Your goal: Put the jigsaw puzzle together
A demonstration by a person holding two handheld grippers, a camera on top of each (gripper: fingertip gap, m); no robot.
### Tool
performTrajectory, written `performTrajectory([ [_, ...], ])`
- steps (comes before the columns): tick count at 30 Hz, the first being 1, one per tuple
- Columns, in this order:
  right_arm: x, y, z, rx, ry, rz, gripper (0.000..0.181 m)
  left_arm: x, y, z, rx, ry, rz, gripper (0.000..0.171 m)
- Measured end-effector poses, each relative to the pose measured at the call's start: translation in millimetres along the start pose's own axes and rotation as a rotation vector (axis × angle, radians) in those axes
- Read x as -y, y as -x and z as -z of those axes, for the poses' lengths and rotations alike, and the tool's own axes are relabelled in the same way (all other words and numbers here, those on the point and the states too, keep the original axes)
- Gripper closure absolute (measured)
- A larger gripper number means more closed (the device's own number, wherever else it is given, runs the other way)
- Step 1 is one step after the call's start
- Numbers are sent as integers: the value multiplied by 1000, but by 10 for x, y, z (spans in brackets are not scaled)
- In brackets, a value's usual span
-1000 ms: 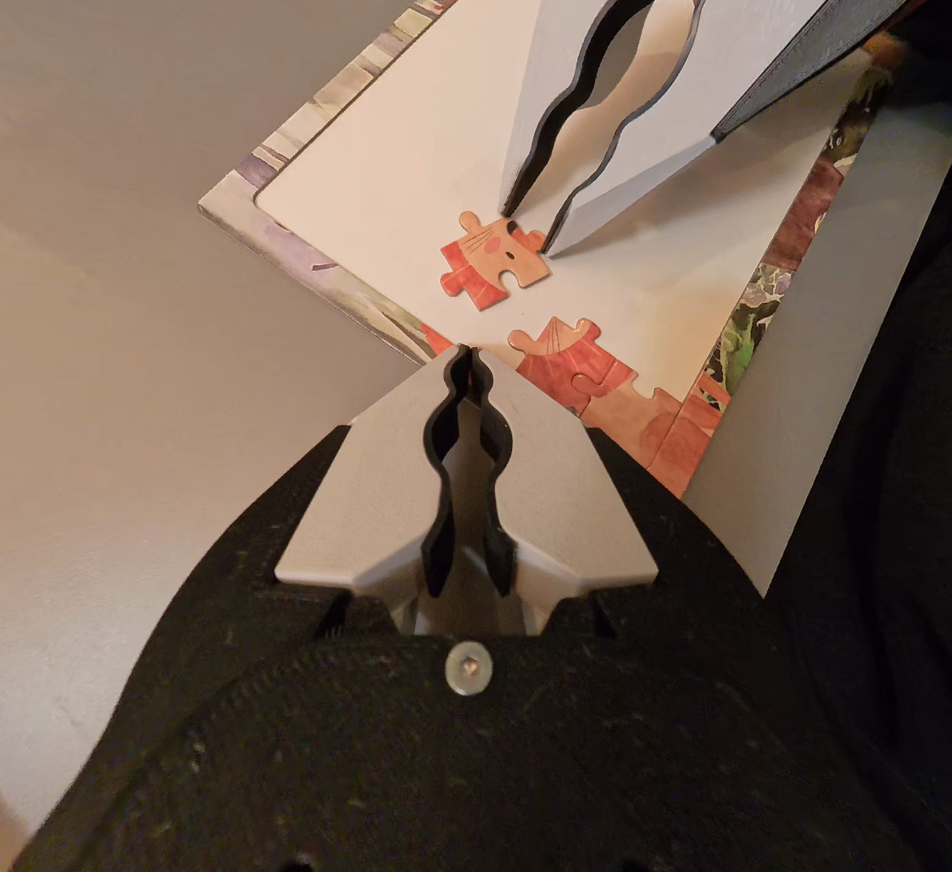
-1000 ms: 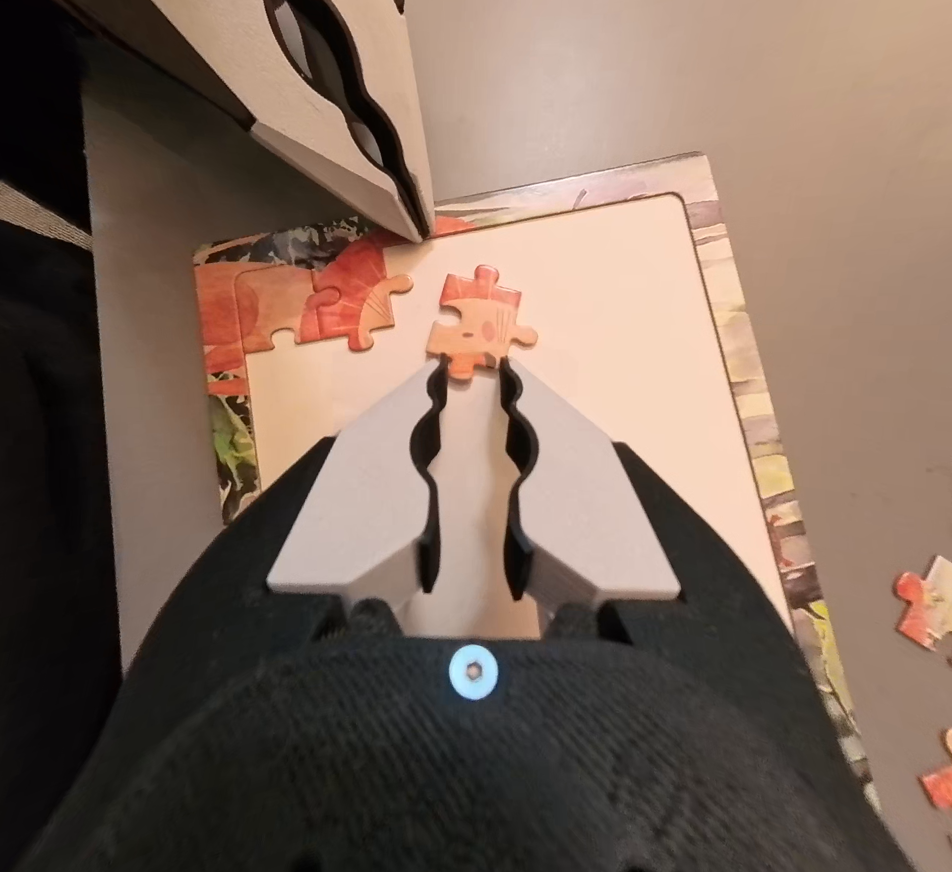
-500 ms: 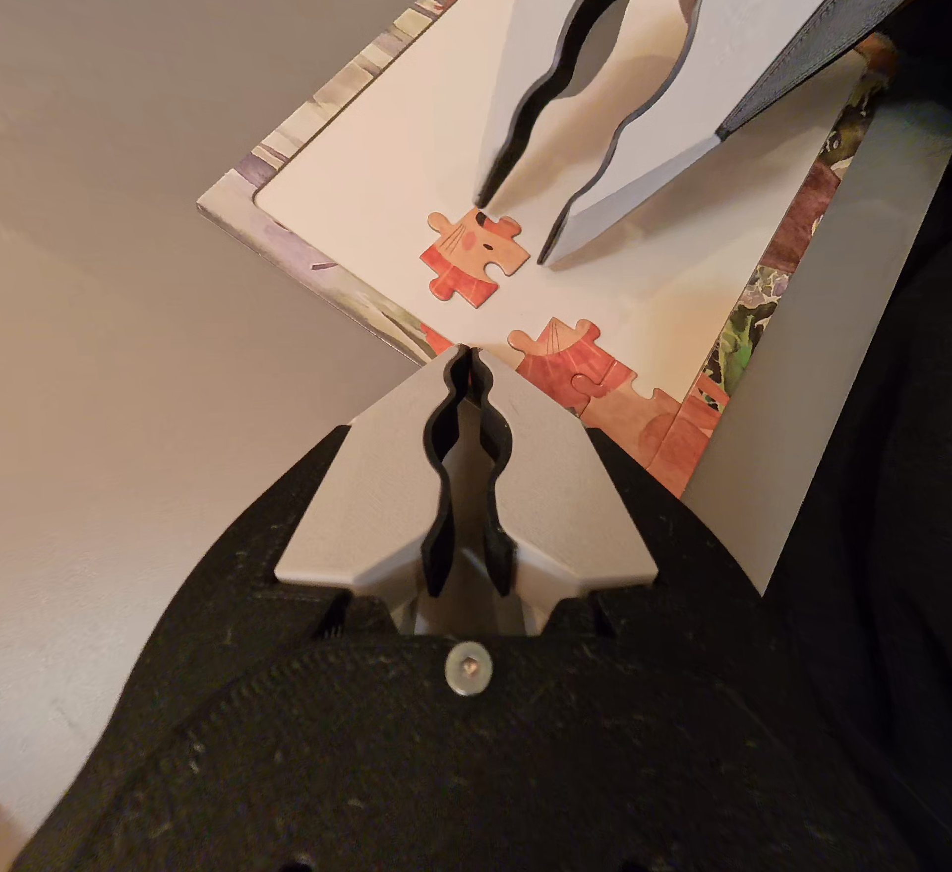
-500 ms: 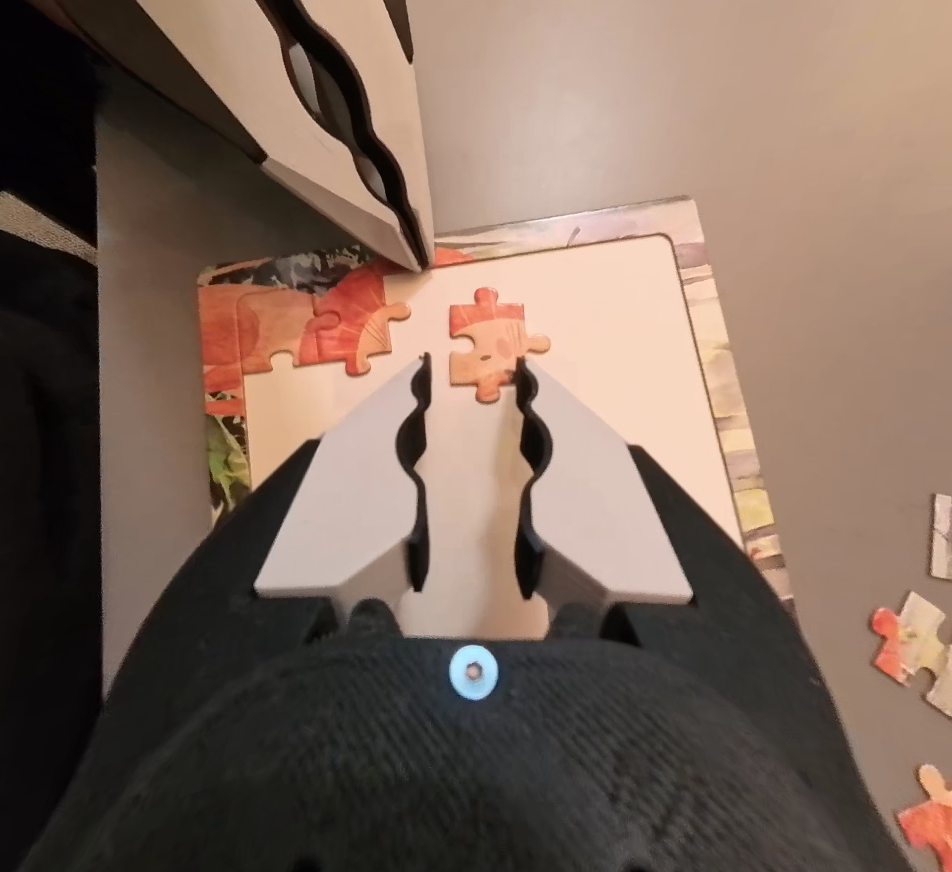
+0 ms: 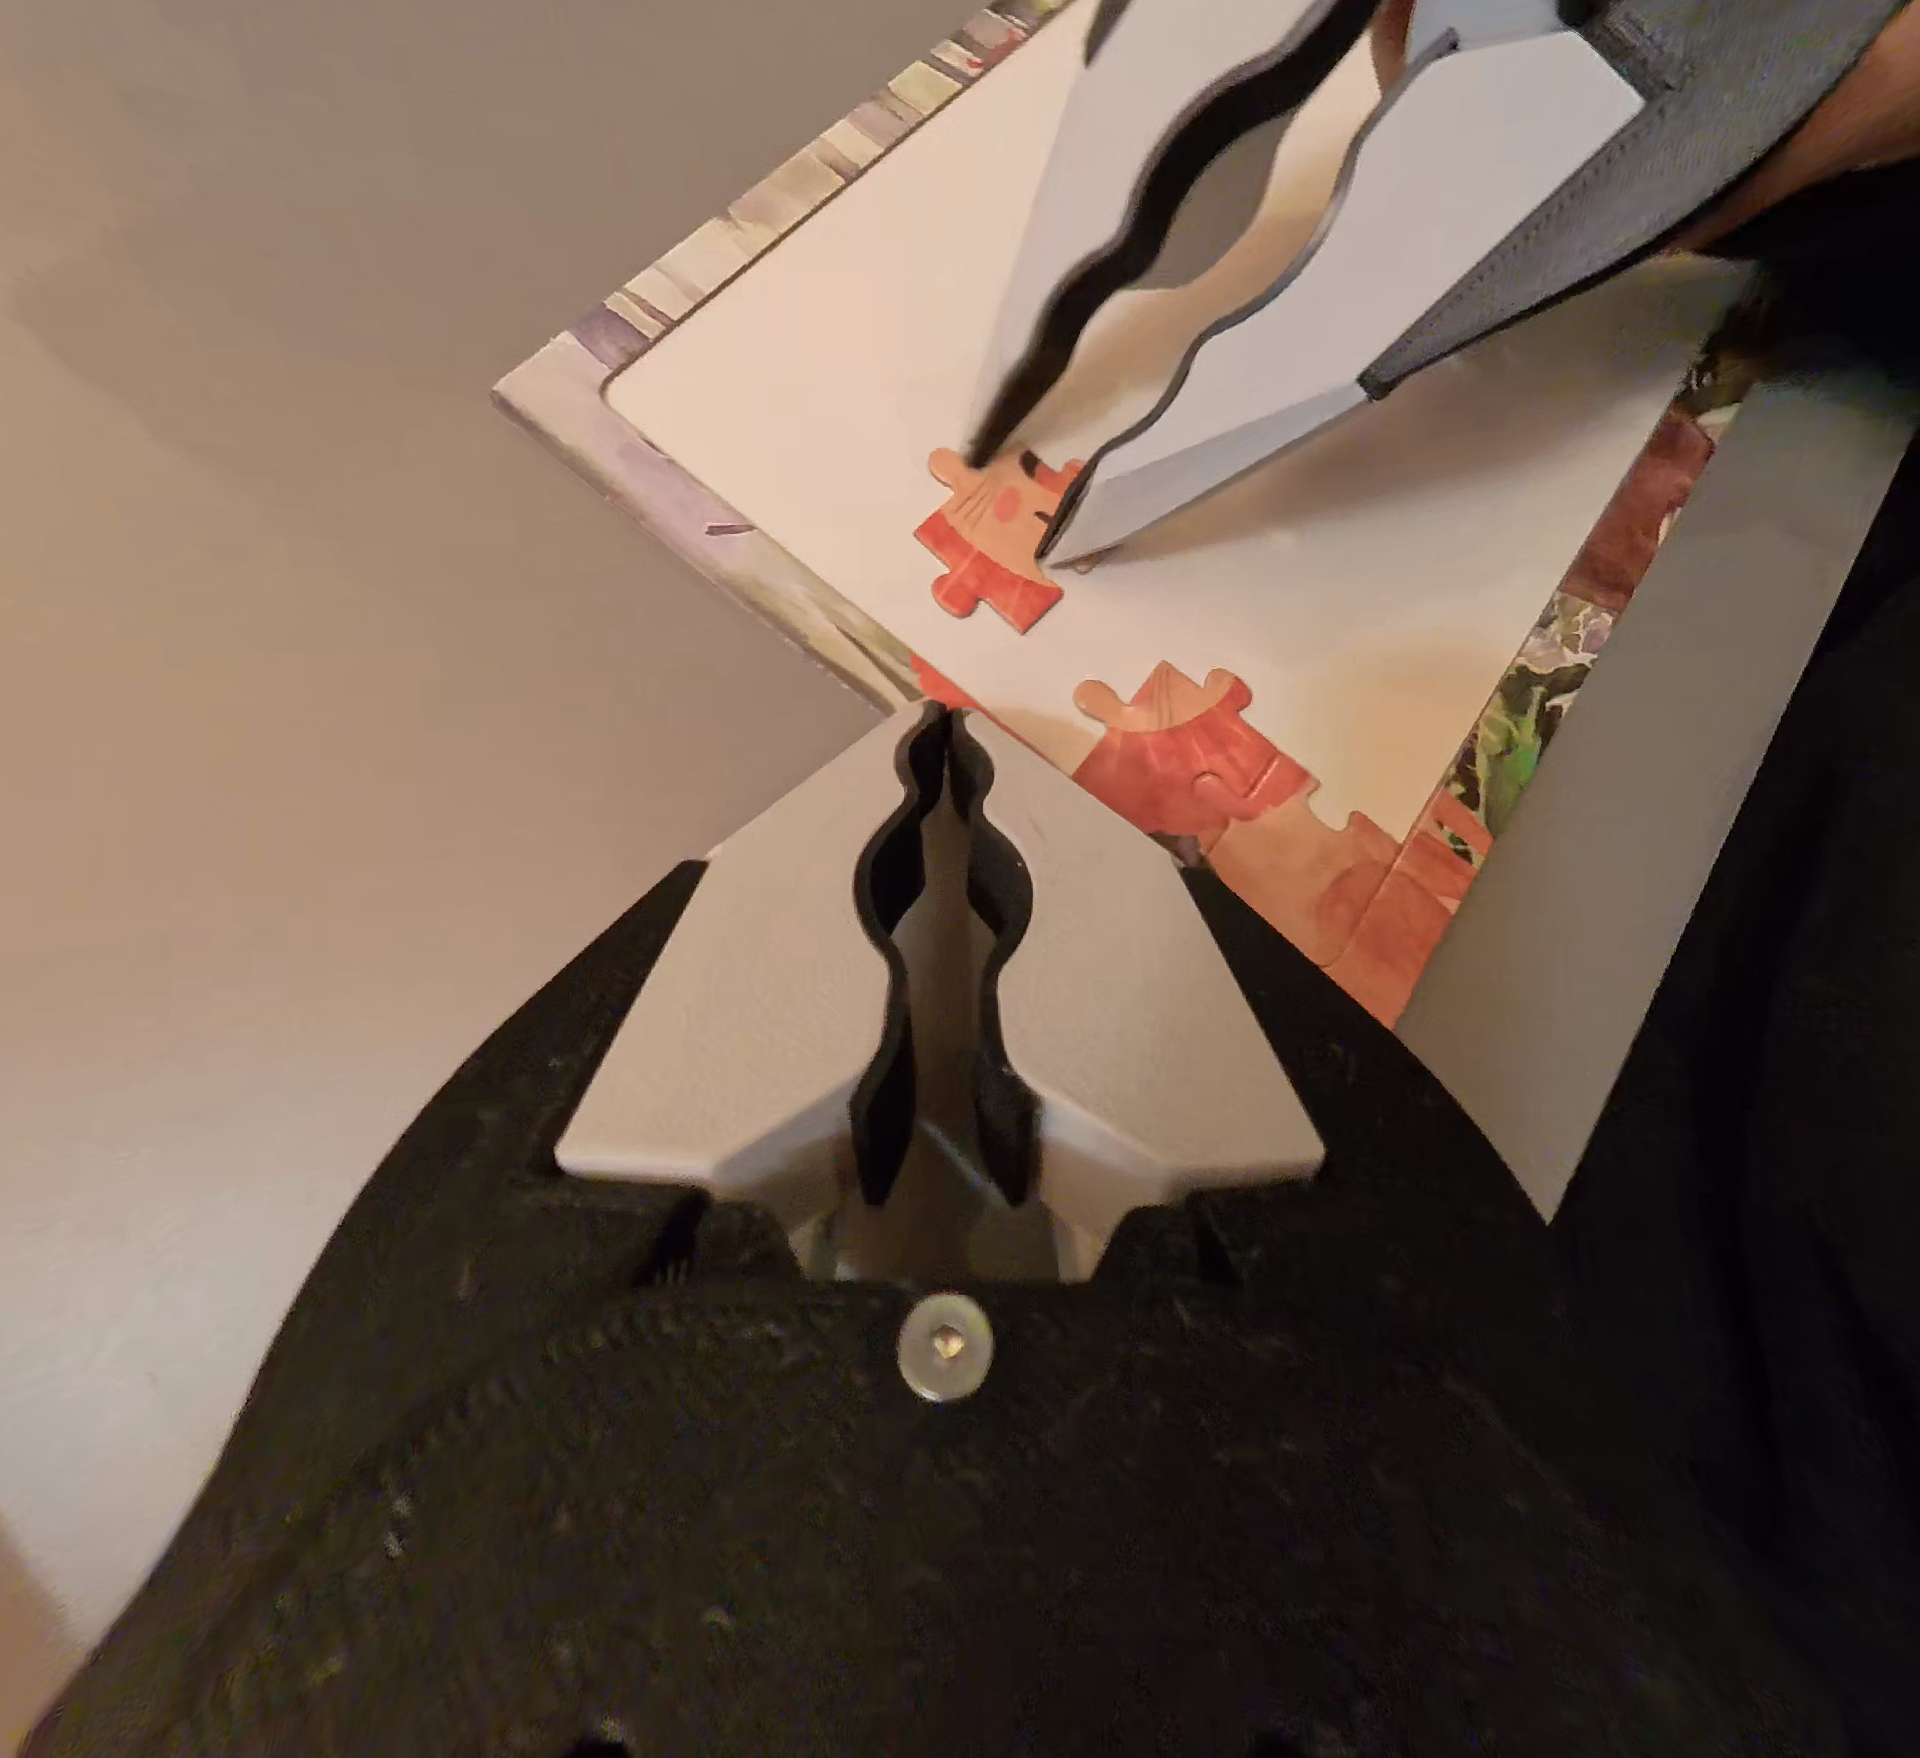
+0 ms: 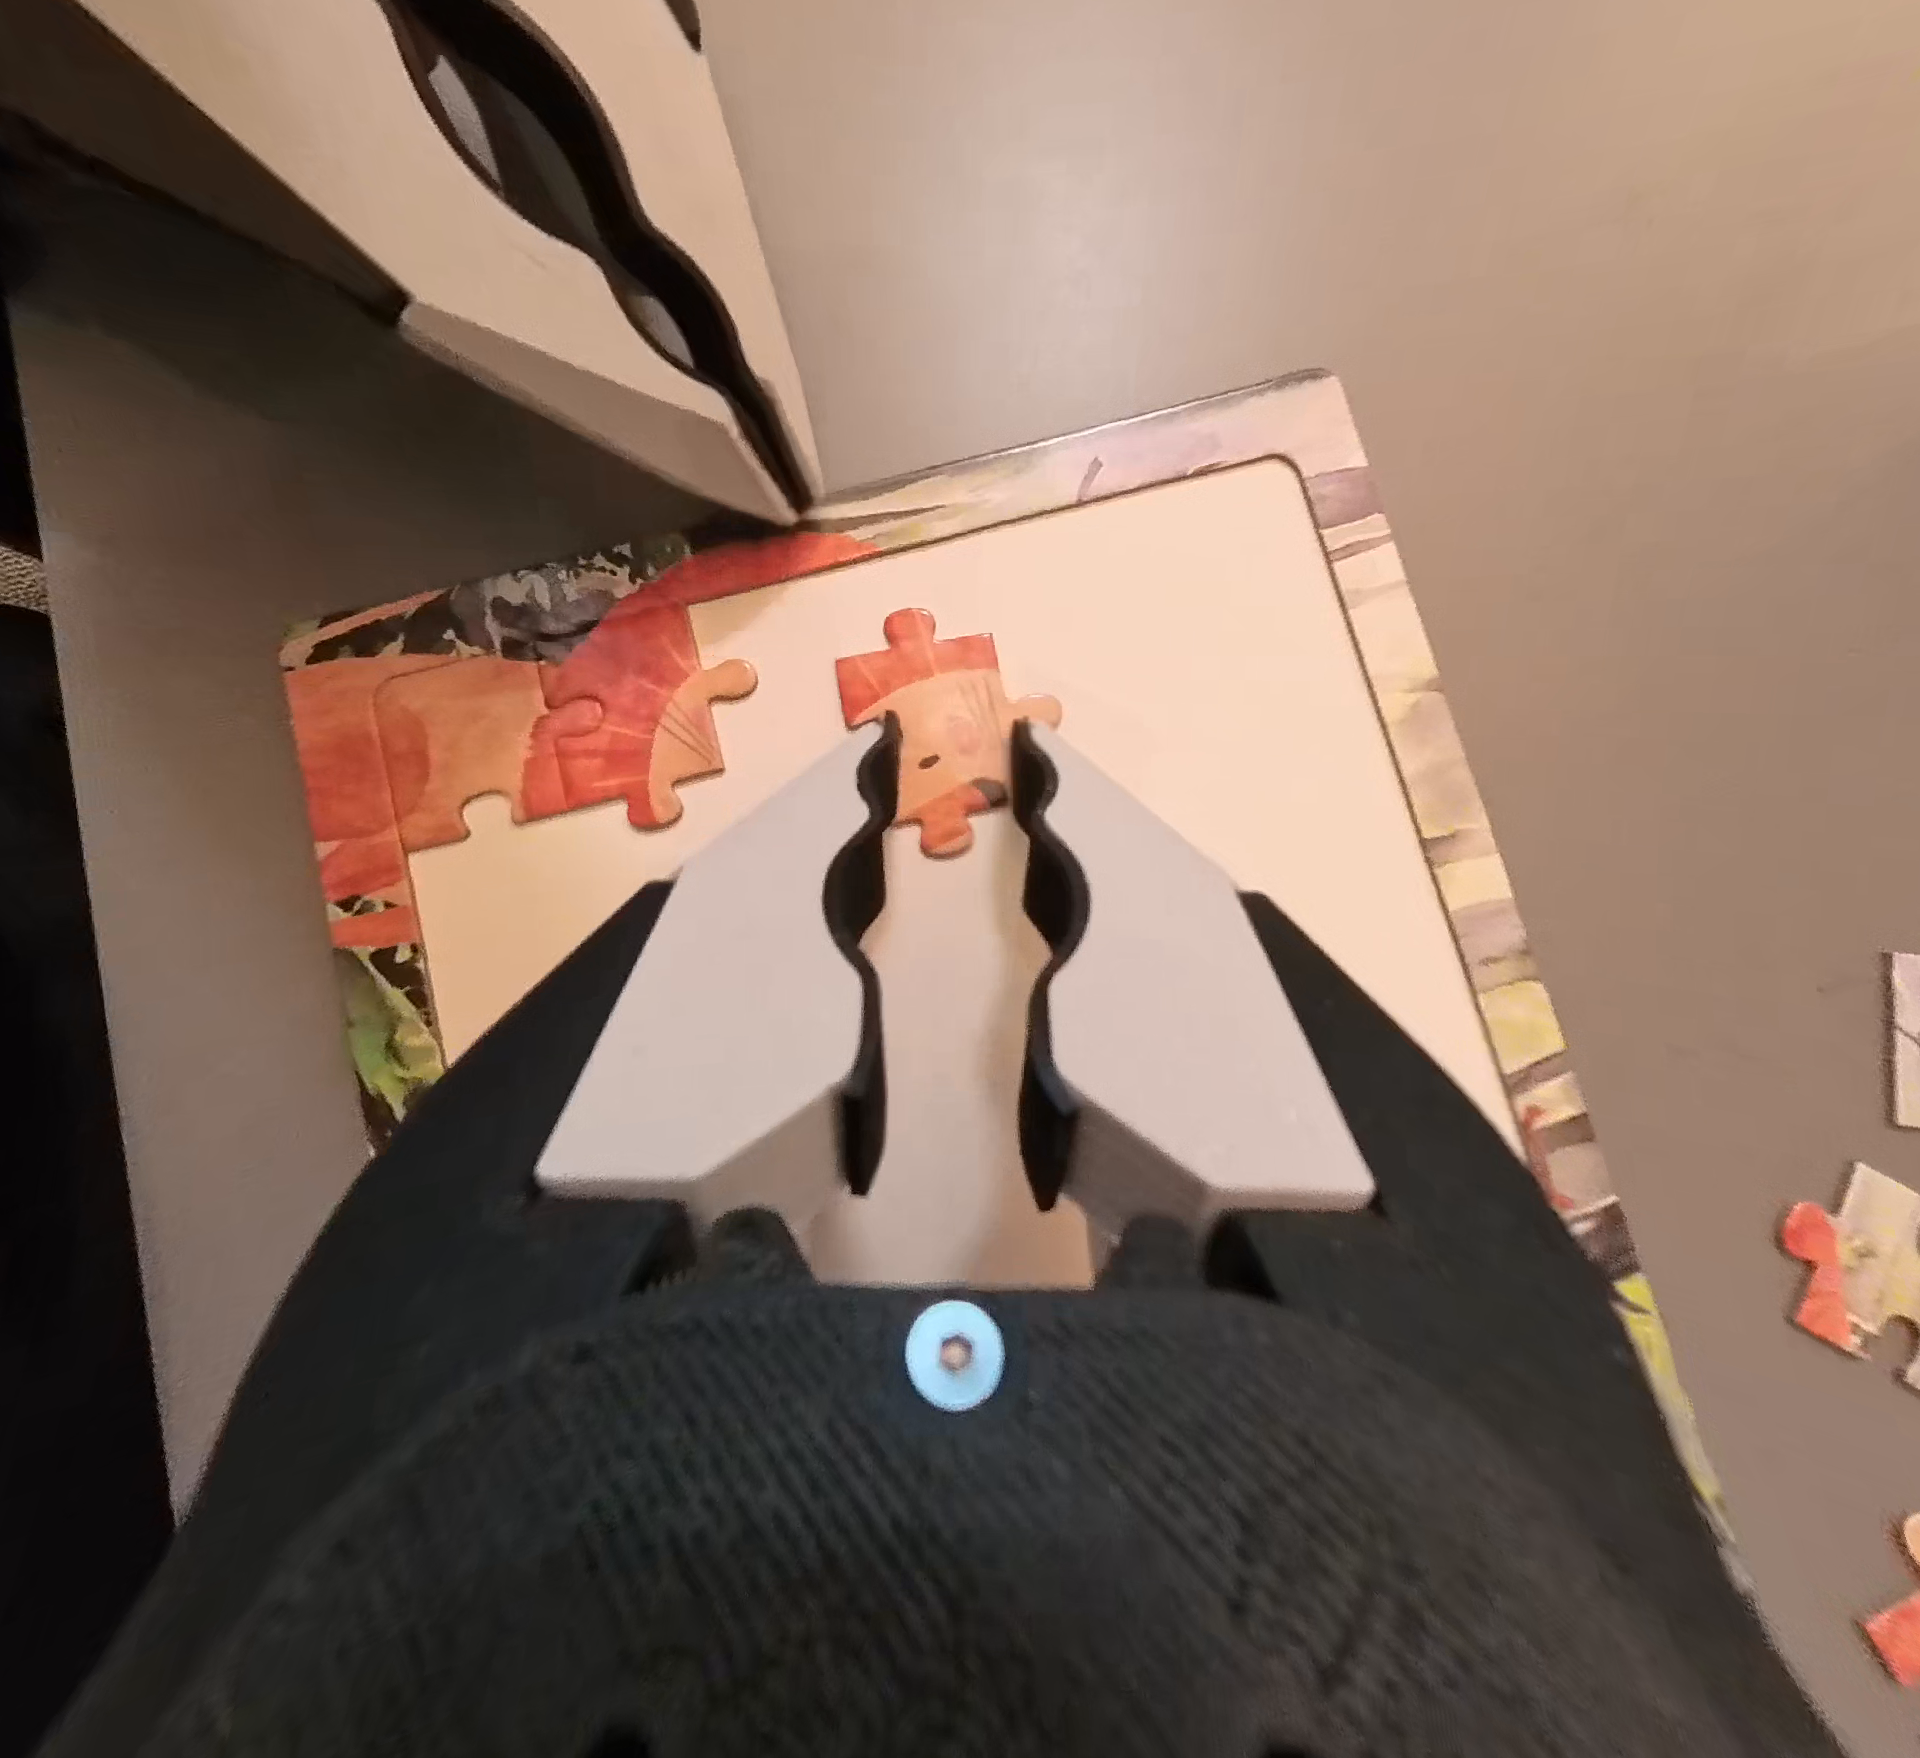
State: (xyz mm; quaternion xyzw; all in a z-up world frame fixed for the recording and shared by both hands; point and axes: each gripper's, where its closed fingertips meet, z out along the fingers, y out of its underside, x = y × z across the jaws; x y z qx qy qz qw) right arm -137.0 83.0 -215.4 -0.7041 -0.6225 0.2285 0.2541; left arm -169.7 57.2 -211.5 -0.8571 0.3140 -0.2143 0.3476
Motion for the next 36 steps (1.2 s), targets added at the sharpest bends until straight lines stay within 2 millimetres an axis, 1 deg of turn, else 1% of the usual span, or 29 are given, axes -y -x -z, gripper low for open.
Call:
performTrajectory([
  [4, 2, 0, 1, 4, -14, -13, 162, -4, 88, 41, 26, -13, 26, 171],
  [11, 32, 28, 10, 14, -24, -5, 163, -21, 75, 26, 20, 2, 20, 171],
  [14, 109, 92, 38, 39, -57, -8, 162, -29, 73, 19, 21, 10, 17, 171],
  [17, 174, 197, 49, 82, -79, -23, 162, -27, 75, 21, 18, 8, 21, 171],
  [20, 172, 308, 18, 100, -69, -24, 162, -26, 78, 22, 18, 7, 24, 171],
  [24, 103, 287, -41, 29, -27, 31, 162, -31, 76, 19, 19, 10, 21, 171],
  [27, 116, 332, -54, 45, -30, 31, 162, -33, 74, 16, 21, 13, 16, 171],
  [36, 112, 314, -61, 35, -28, 34, 162, -34, 75, 16, 22, 13, 16, 171],
])
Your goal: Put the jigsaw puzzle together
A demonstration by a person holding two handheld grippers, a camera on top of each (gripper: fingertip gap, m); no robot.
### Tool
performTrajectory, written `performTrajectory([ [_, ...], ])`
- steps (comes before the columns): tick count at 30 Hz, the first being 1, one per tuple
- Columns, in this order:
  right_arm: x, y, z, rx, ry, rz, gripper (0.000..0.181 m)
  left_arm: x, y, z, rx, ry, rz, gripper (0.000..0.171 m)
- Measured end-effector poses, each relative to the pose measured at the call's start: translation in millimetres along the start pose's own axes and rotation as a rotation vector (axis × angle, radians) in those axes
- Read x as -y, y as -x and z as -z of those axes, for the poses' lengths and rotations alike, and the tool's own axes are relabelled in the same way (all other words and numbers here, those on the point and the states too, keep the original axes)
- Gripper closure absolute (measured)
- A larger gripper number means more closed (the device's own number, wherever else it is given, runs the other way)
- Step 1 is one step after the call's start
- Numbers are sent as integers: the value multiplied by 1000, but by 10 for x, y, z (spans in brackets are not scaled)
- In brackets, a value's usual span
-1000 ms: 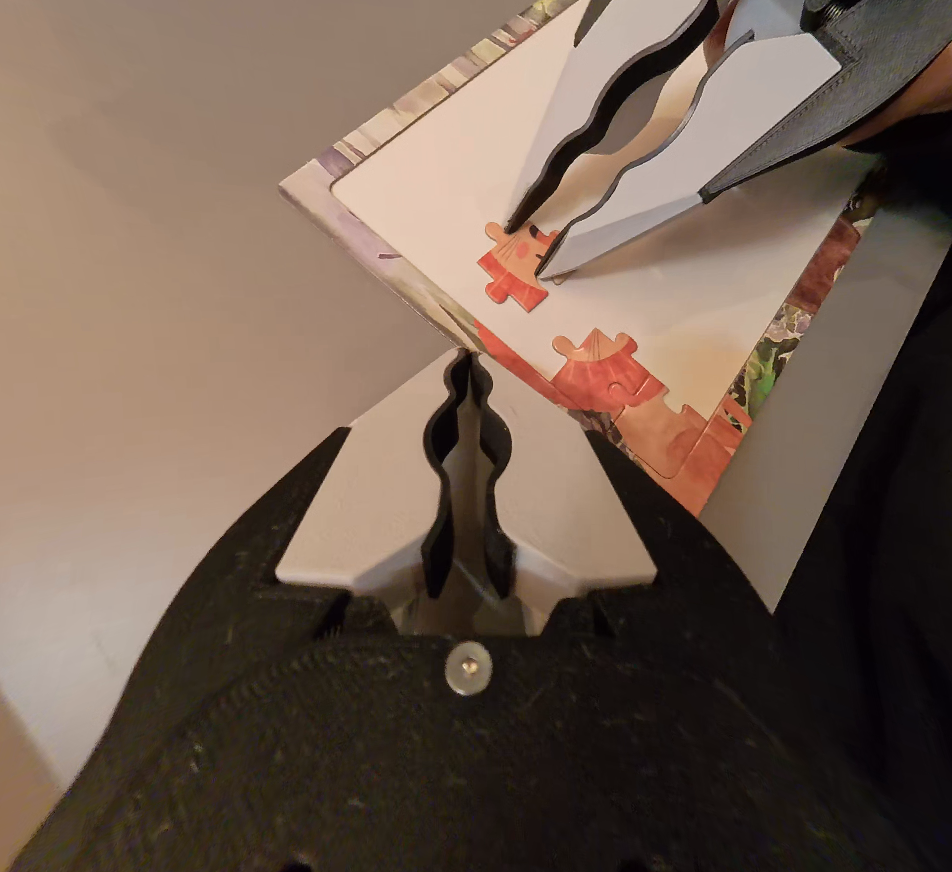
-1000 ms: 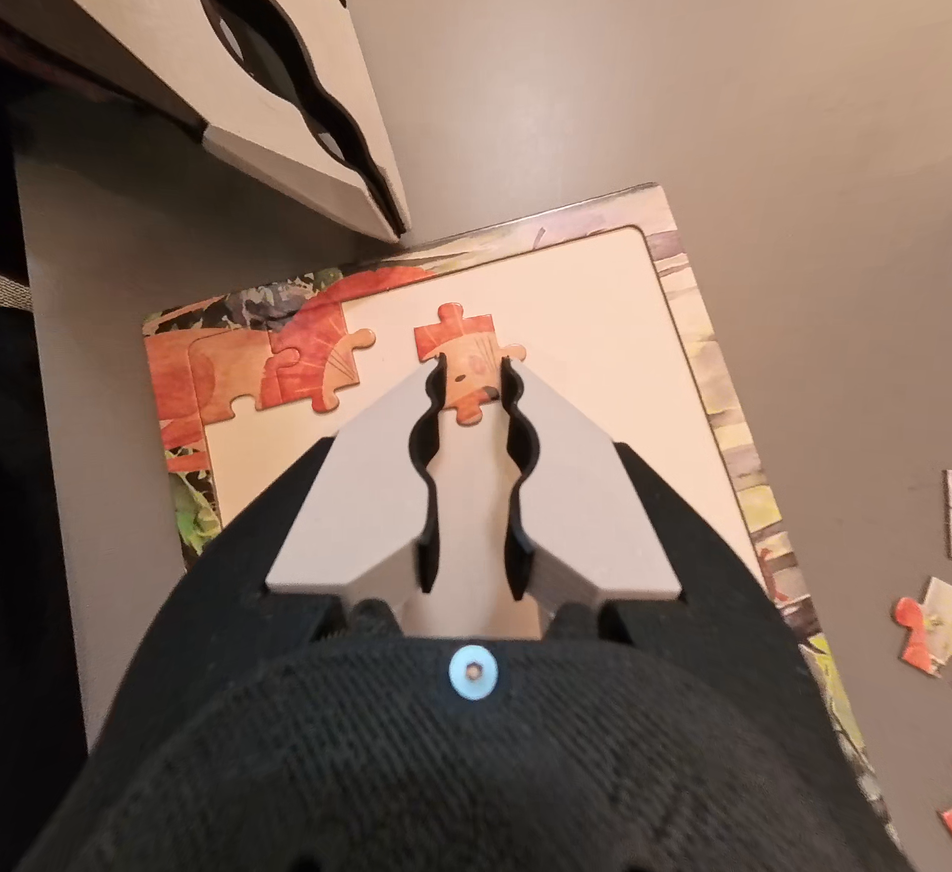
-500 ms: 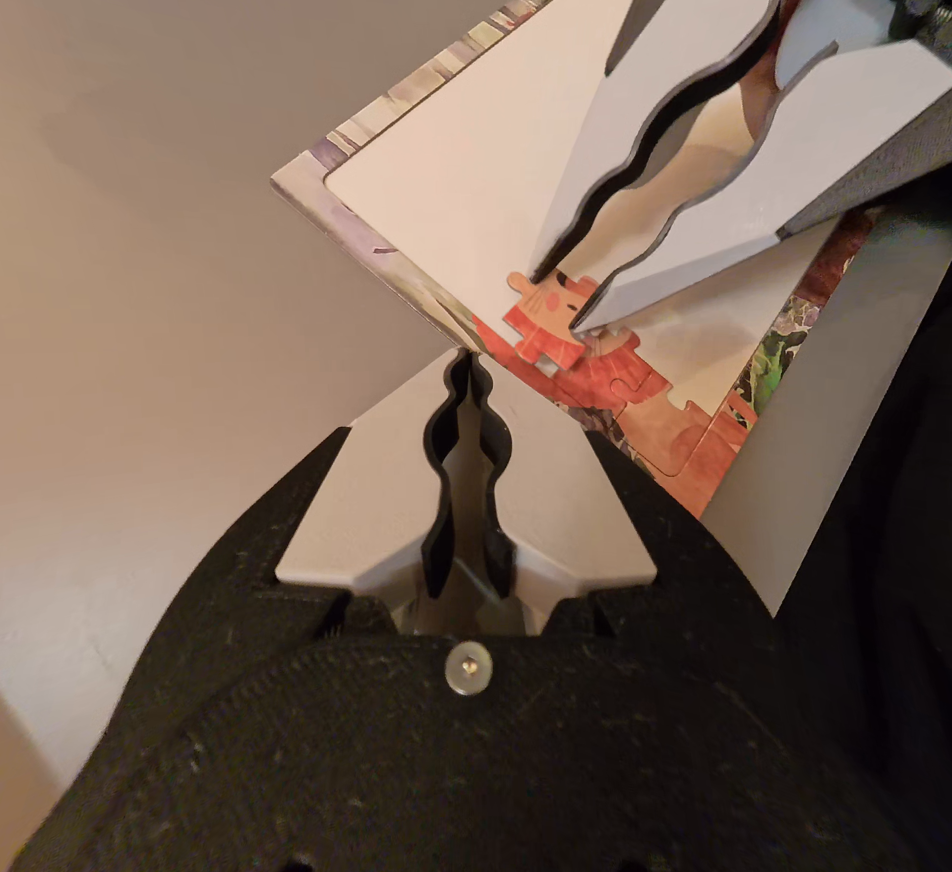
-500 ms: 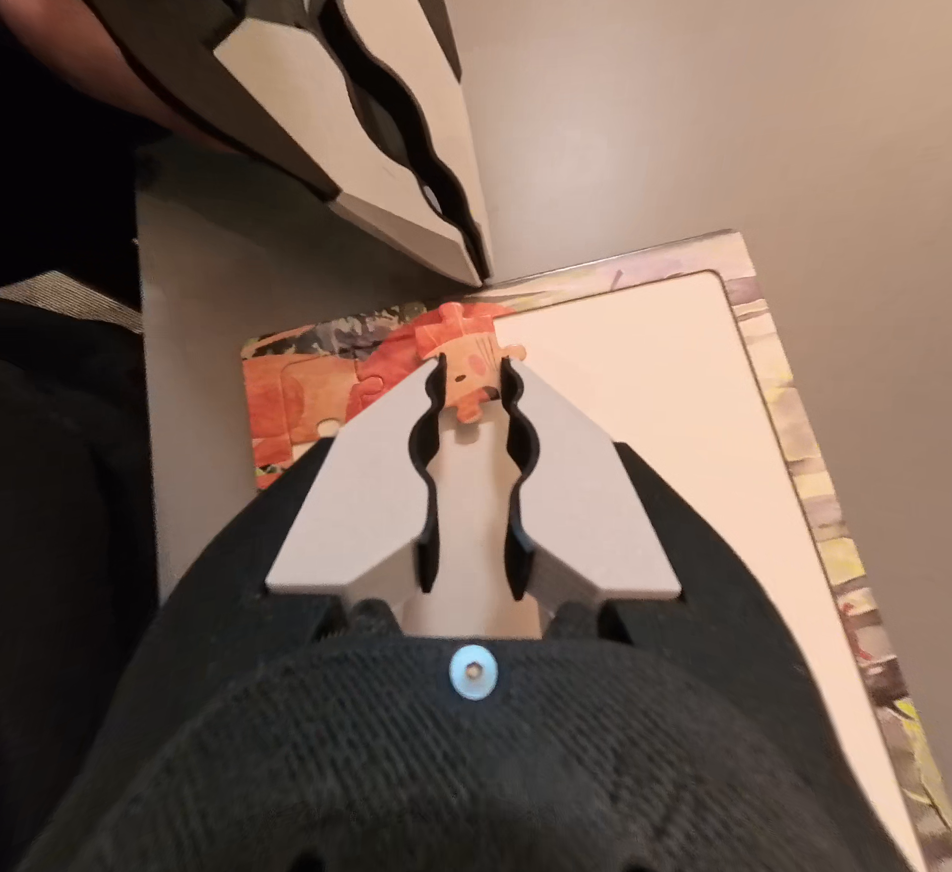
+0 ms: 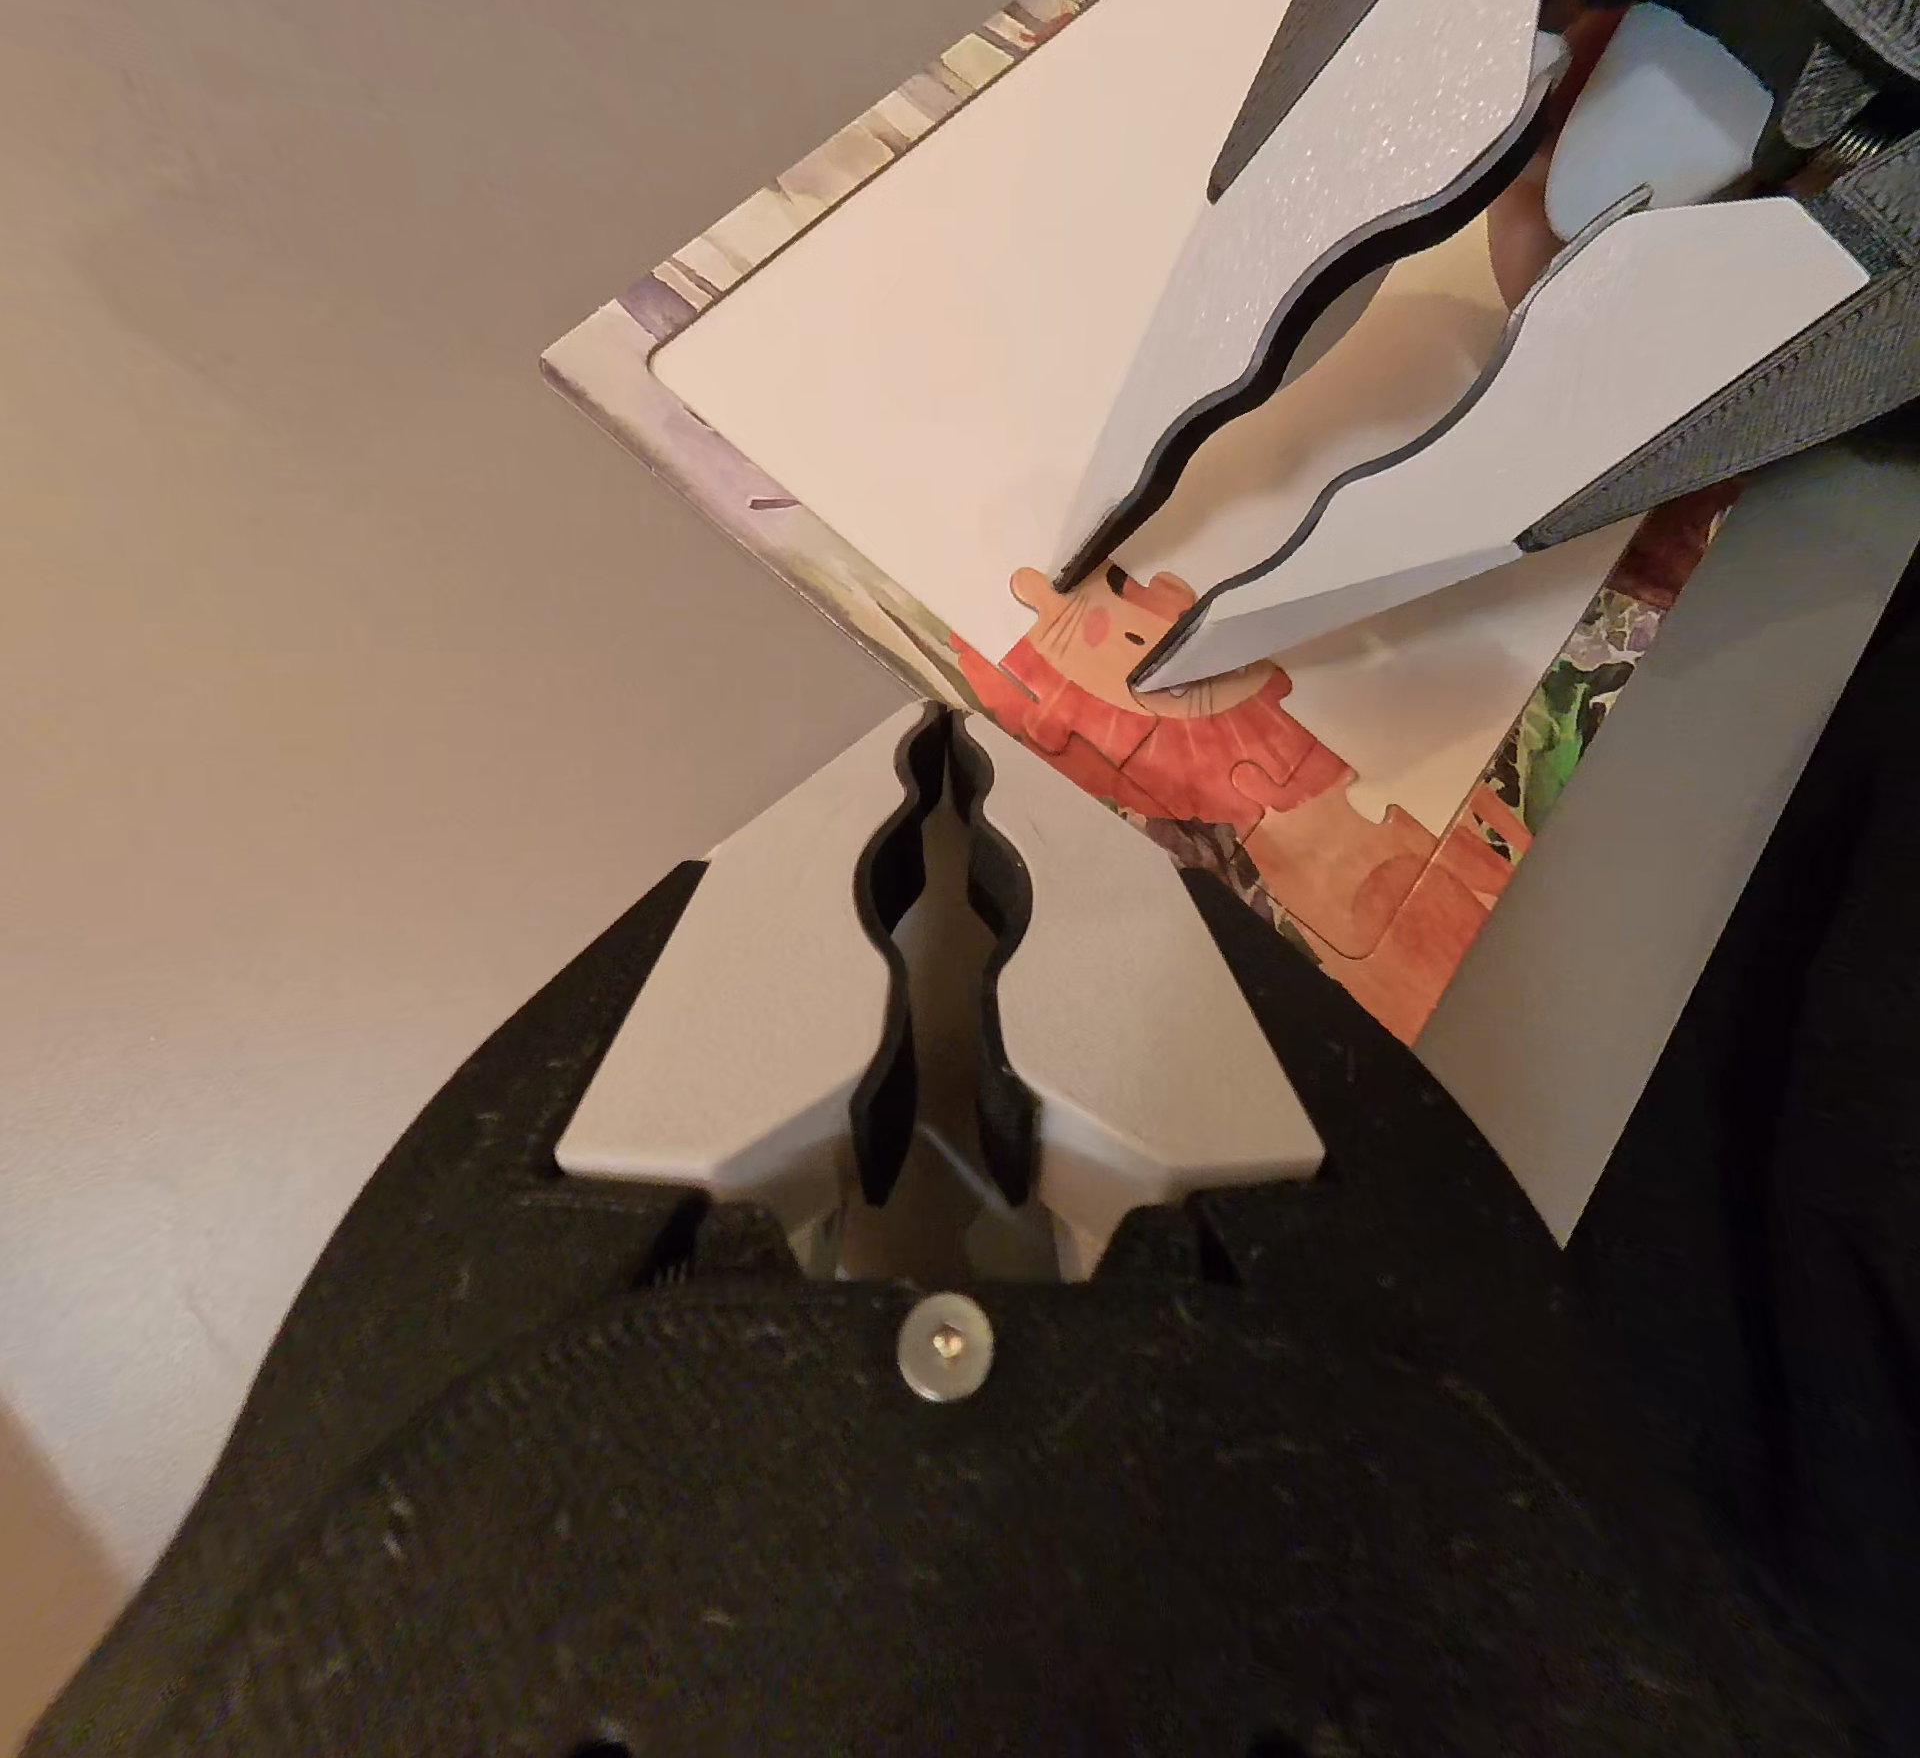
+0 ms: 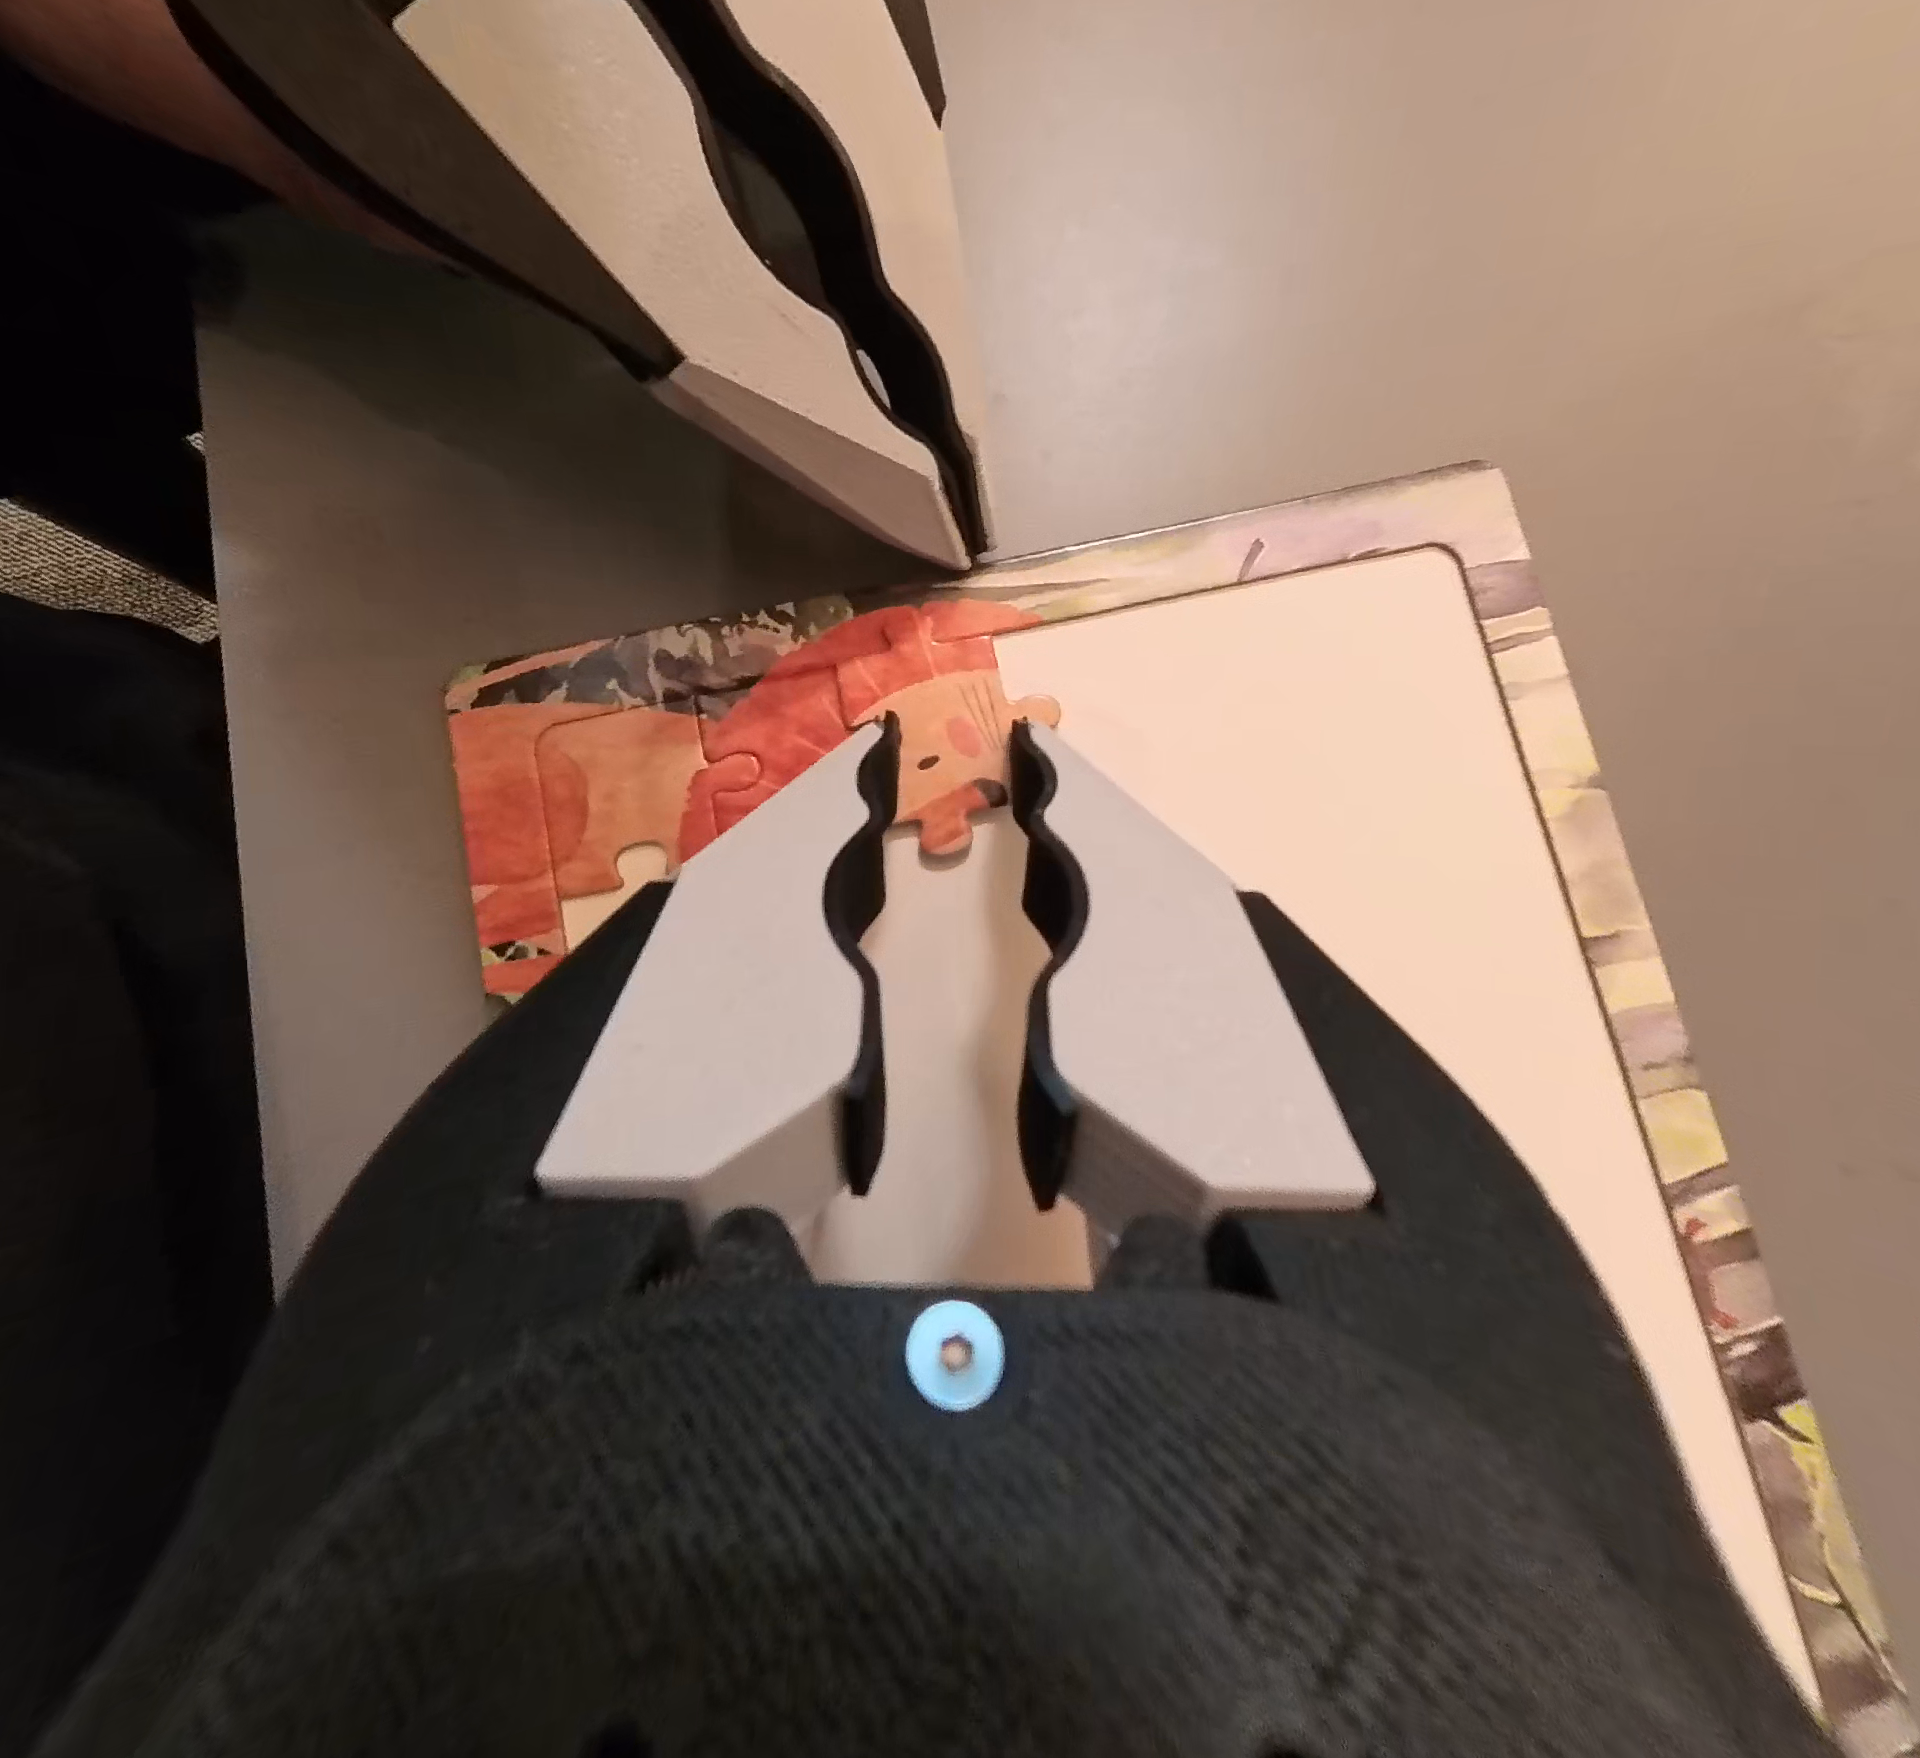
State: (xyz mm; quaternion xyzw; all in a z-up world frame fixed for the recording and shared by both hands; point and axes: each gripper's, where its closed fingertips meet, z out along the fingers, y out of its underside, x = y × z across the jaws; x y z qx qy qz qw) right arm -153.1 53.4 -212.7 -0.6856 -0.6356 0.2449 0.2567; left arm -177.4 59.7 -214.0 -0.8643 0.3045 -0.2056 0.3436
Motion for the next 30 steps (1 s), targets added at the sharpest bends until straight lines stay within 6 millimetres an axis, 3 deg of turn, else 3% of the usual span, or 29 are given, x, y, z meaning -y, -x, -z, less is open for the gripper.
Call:
performTrajectory([
  [30, -6, -27, 5, -2, -5, 3, 162, 0, 1, 0, -1, 0, 0, 171],
])
